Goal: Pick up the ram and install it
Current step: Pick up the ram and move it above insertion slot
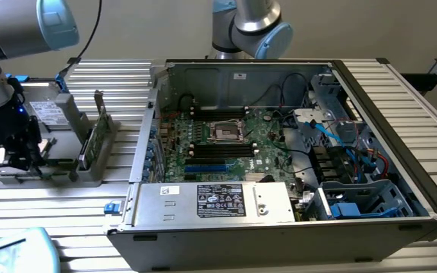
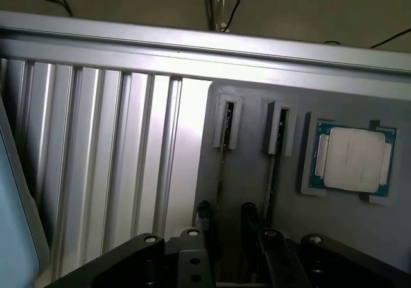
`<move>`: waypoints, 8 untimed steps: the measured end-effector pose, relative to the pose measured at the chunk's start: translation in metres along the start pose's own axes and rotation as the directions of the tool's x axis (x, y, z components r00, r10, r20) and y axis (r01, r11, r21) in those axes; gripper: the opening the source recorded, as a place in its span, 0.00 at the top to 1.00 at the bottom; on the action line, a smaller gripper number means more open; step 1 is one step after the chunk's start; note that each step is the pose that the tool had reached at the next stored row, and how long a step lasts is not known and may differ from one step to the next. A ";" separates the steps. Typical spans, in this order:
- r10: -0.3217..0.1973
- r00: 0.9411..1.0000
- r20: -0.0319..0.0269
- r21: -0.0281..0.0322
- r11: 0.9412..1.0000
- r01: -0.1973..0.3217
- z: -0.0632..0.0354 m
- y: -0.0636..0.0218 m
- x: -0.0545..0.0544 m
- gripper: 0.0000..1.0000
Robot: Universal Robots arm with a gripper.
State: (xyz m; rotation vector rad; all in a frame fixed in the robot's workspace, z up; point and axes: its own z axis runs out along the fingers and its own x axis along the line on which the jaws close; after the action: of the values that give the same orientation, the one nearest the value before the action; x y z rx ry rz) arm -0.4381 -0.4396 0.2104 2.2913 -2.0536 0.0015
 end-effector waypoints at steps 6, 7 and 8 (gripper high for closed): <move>-0.001 1.000 0.001 -0.010 1.000 0.001 0.0005 0.0004 0.003 0.67; -0.001 1.000 0.001 -0.012 1.000 0.001 0.0010 0.0004 0.004 0.67; -0.001 1.000 0.001 -0.014 1.000 0.001 0.0016 0.0006 0.005 0.67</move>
State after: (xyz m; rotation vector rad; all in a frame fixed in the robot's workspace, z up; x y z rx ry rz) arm -0.4382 -0.4449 0.2091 2.2846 -2.0467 -0.0141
